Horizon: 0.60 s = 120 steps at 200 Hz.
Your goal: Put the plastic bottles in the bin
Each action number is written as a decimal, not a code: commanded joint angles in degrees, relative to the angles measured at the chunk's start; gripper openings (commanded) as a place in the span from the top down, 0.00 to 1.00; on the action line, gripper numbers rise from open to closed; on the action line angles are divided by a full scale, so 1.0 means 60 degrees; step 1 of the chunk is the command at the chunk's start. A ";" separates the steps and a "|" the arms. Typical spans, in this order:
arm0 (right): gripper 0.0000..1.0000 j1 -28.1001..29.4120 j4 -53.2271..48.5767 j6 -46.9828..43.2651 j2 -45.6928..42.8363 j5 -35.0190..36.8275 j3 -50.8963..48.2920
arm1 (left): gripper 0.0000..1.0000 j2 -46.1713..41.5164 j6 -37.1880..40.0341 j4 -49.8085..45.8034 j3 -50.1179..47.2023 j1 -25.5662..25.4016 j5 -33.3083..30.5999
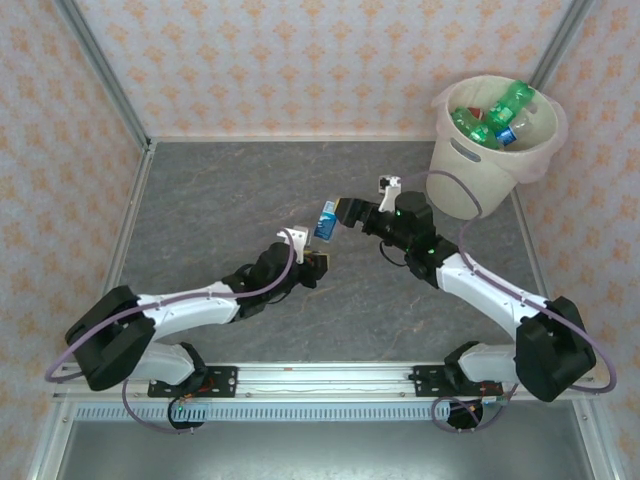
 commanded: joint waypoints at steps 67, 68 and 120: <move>0.19 -0.0158 -0.1473 0.0053 0.0738 -0.2596 0.1171 | 0.78 -0.2268 0.0598 0.0759 -0.1303 -0.0317 0.0570; 0.19 -0.0158 -0.1472 0.0054 0.0741 -0.2615 0.1176 | 0.78 -0.2277 0.0600 0.0758 -0.1314 -0.0321 0.0568; 0.23 -0.0138 -0.1997 -0.0177 0.1112 -0.3786 0.1709 | 0.79 -0.2476 0.0675 0.0672 -0.1480 -0.0449 0.0838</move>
